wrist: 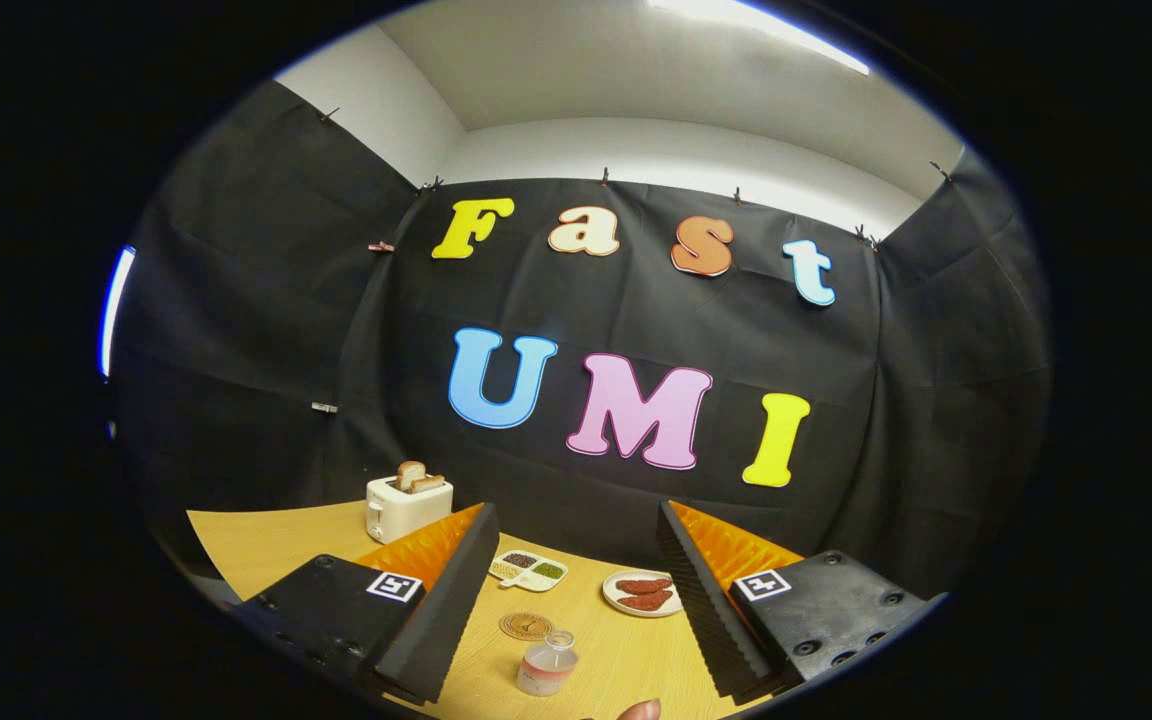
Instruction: Take the bottle from table, then pour the juice into the cup, finally place the bottle on the coaster
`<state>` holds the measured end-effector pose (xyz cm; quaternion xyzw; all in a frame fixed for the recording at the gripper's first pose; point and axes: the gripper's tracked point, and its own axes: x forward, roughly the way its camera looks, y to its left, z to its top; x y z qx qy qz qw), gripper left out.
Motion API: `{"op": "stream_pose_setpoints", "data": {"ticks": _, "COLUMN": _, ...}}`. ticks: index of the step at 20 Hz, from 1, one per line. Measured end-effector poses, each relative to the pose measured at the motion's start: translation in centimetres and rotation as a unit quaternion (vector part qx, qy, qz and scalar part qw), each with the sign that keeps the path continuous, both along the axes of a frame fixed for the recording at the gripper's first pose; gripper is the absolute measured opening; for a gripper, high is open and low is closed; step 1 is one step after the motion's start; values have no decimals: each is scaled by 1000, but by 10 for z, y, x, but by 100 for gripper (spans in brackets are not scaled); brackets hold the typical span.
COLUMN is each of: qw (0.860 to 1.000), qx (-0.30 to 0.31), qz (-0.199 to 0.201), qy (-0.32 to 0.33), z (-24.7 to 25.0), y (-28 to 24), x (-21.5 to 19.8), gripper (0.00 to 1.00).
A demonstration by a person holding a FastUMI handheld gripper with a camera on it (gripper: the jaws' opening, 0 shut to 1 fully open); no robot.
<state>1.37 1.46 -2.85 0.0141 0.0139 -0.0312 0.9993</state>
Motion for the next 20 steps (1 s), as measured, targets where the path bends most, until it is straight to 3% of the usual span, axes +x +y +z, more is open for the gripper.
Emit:
{"op": "stream_pose_setpoints", "data": {"ticks": 6, "qw": 1000, "qx": -7, "qz": -5, "qy": -7, "z": -26, "y": -3, "x": 5, "gripper": 97}}
{"op": "stream_pose_setpoints", "data": {"ticks": 11, "qw": 1000, "qx": 13, "qz": 14, "qy": -8, "z": -68, "y": 15, "x": -1, "gripper": 97}}
{"op": "stream_pose_setpoints", "data": {"ticks": 20, "qw": 995, "qx": 78, "qz": 1, "qy": 67, "z": -222, "y": 25, "x": 11, "gripper": 97}}
